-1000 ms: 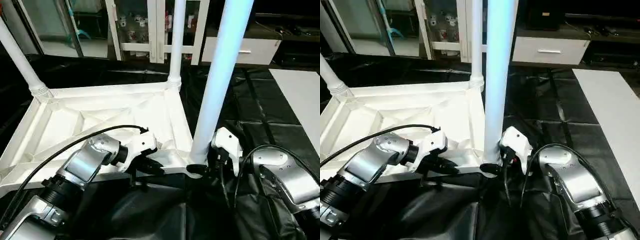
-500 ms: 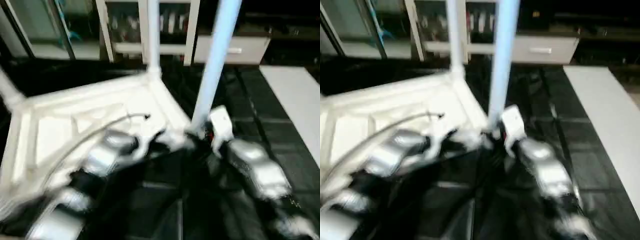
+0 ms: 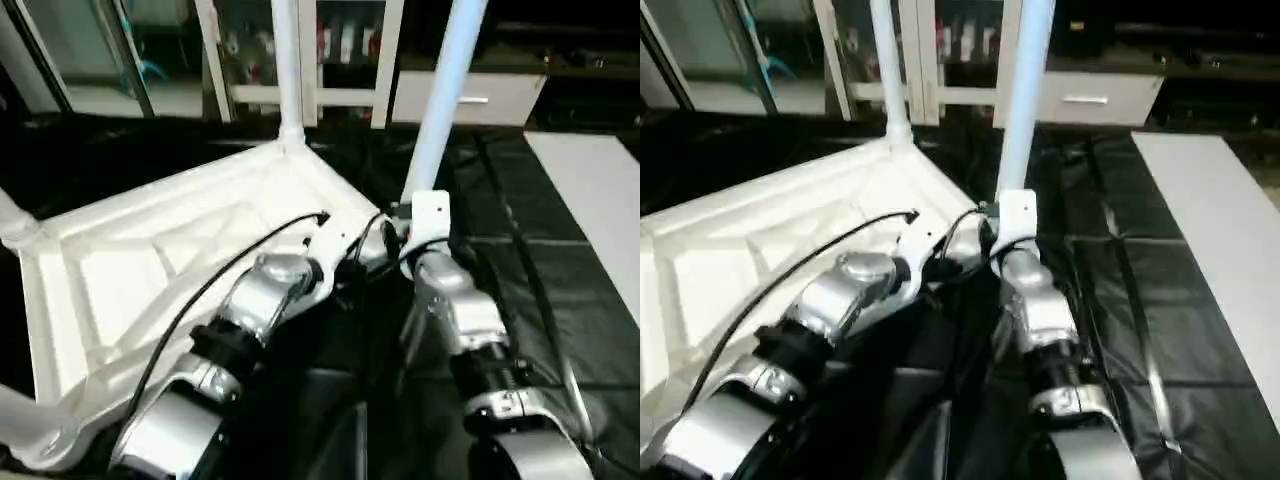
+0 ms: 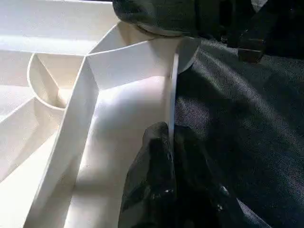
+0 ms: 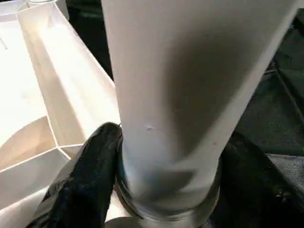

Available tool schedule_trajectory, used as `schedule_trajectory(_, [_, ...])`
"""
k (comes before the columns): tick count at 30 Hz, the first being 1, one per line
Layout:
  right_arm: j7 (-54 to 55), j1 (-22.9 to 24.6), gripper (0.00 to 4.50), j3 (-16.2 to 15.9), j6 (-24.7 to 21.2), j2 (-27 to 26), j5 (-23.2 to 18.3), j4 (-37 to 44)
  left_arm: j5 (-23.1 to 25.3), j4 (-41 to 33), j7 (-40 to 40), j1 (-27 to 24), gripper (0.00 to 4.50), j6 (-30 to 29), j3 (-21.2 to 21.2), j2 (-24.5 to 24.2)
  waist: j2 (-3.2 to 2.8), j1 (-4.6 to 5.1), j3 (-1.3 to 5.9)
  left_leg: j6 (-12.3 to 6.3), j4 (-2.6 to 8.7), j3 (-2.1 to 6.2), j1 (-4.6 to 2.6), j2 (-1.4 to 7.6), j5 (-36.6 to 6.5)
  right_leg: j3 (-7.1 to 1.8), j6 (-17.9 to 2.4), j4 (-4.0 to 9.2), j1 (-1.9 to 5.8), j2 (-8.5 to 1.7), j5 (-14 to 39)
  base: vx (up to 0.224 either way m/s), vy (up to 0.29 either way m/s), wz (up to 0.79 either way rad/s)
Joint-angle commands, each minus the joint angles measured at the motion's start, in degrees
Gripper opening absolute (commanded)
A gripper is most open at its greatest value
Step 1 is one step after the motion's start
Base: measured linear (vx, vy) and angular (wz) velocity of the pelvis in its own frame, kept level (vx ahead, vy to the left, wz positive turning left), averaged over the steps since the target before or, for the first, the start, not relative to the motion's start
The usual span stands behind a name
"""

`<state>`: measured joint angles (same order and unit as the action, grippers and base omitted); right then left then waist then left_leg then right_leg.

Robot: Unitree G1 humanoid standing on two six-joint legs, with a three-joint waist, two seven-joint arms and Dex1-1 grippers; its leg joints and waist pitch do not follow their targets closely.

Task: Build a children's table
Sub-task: Rotate leg to tighten

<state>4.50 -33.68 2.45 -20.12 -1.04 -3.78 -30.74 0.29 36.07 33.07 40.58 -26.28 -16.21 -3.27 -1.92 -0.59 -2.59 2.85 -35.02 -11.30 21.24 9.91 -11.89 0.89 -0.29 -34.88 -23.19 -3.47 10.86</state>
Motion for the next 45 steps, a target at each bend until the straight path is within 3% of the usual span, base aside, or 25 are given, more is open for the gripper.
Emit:
schedule_trajectory(1, [-6.7,0.9,2.70,-3.1,1.8,-2.7,-2.0,2.7,0.3,-1.2,-3.3,-0.1,0.00,1.1,2.5,-1.3,0.33,-0.32,3.79,-3.60,3.93,1.42,-0.44,2.39,-5.6,-1.78,-14.8,3.59,3.31,-3.88,1.9,0.000,0.000,0.00])
schedule_trajectory(2, [-7.1,1.2,2.70,-3.2,1.9,-2.6,-2.1,3.3,0.3,-1.4,-2.9,-0.3,0.00,1.1,2.4,-1.5,0.24,-0.29,3.81,-3.75,3.93,1.44,-0.39,2.36,-5.2,-1.75,-14.9,3.52,3.39,-3.85,1.3,0.000,0.000,0.00])
schedule_trajectory(3, [-7.8,1.6,3.26,-3.3,2.0,-2.4,-2.2,4.2,0.2,-1.8,-2.2,-0.5,0.00,0.9,2.3,-1.8,0.32,-0.27,3.85,-3.97,3.86,1.44,-0.34,2.35,-4.8,-1.77,-15.0,3.43,3.49,-3.85,0.6,0.000,0.000,0.00])
schedule_trajectory(5, [-10.3,3.7,3.40,-4.1,1.7,-0.7,-3.2,8.5,-0.1,-3.9,1.9,-1.9,0.00,1.0,1.5,-3.8,0.11,-0.36,3.85,-4.76,3.82,1.42,-0.32,2.34,-4.0,-1.76,-15.2,3.40,3.49,-3.88,-0.5,0.000,0.000,0.00])
schedule_trajectory(6, [-10.7,4.0,3.46,-4.3,1.6,-0.3,-3.3,9.2,-0.2,-4.3,2.7,-2.2,0.00,1.0,1.4,-4.1,0.33,-0.30,3.81,-5.36,3.87,1.53,0.02,2.37,-3.7,-1.76,-15.1,3.19,3.84,-3.97,-1.3,0.000,0.000,0.00])
schedule_trajectory(11, [-19.5,6.9,3.99,-4.5,-2.3,5.0,-6.2,15.5,-1.7,-10.0,12.2,-5.4,0.00,0.9,-1.6,-8.5,0.04,0.03,3.52,-4.72,4.11,1.51,-0.47,2.66,-6.7,-1.84,-15.3,3.73,3.45,-3.78,3.8,0.000,0.000,0.00])
schedule_trajectory(15, [-31.8,10.0,4.31,-6.7,-7.0,12.5,-9.4,22.5,-3.4,-15.5,20.9,-8.0,0.00,-0.5,-4.3,-13.1,-0.32,-0.42,3.49,-4.29,4.19,1.48,-0.63,2.89,-6.3,-1.86,-15.6,3.42,3.31,-3.58,1.5,0.000,0.000,0.00])
schedule_trajectory(18, [-41.7,13.5,4.42,-11.0,-7.6,20.9,-9.0,27.9,-4.9,-19.4,27.0,-9.7,0.00,-0.2,-6.1,-16.4,-0.20,-0.86,3.25,-3.80,4.24,1.34,-0.86,3.01,-8.2,-1.98,-15.2,3.72,3.06,-3.73,3.8,0.000,0.000,0.00])
schedule_trajectory(19, [-44.7,14.7,4.42,-12.1,-7.6,23.5,-9.0,29.4,-5.2,-20.4,28.6,-10.1,0.00,-0.8,-6.4,-17.2,0.12,-1.41,3.19,-3.52,4.28,1.31,-0.96,3.11,-8.5,-2.04,-14.7,3.83,3.13,-3.75,5.2,0.000,0.000,0.00])
schedule_trajectory(21, [-50.6,17.1,4.42,-13.7,-6.6,28.7,-9.1,32.0,-6.1,-22.1,32.5,-10.8,0.00,-0.3,-7.4,-19.1,0.03,-1.63,3.02,-3.28,4.36,1.31,-0.87,3.03,-9.0,-2.09,-14.3,4.00,2.95,-3.83,7.4,0.000,0.000,0.00])
schedule_trajectory(27, [-59.4,20.7,4.42,-14.5,-8.3,36.6,-11.4,37.1,-8.2,-26.8,39.3,-11.8,0.00,-3.1,-9.4,-23.3,0.12,-1.85,2.81,-2.54,4.58,1.50,-1.05,3.16,-11.2,-2.18,-13.0,4.35,2.73,-3.92,12.7,0.000,0.000,0.00])
schedule_trajectory(30, [-59.4,20.6,4.42,-14.8,-8.0,37.1,-11.0,36.8,-7.6,-26.8,39.4,-11.7,0.00,-2.8,-9.4,-23.5,-0.05,-1.89,2.84,-2.50,4.41,1.42,-1.13,3.08,-10.6,-2.21,-13.1,4.49,2.45,-3.91,13.1,0.000,0.000,0.00])
schedule_trajectory(37, [-59.5,19.4,4.42,-14.8,-7.5,35.3,-11.2,35.1,-7.7,-26.9,39.7,-11.2,0.00,-3.1,-9.8,-23.5,0.14,-1.91,3.08,-2.72,4.32,1.51,-0.88,3.00,-9.0,-2.05,-13.5,4.15,2.69,-3.83,10.6,0.000,0.000,0.00])
schedule_trajectory(38, [-59.9,19.3,4.17,-14.9,-7.7,35.2,-11.4,34.9,-7.8,-26.9,39.7,-11.2,0.00,-3.2,-9.8,-23.6,0.17,-1.95,3.13,-2.88,4.25,1.51,-0.78,2.97,-8.6,-2.05,-13.6,4.04,2.81,-3.87,9.8,0.000,0.000,0.00])
schedule_trajectory(45, [-61.3,19.2,3.65,-15.5,-7.7,34.9,-11.1,34.0,-7.7,-27.3,39.6,-11.6,0.00,-3.4,-9.8,-23.7,0.34,-2.00,3.11,-3.30,4.19,1.47,-0.77,2.96,-8.3,-2.03,-13.7,4.06,2.83,-3.88,10.2,0.000,0.000,0.00])
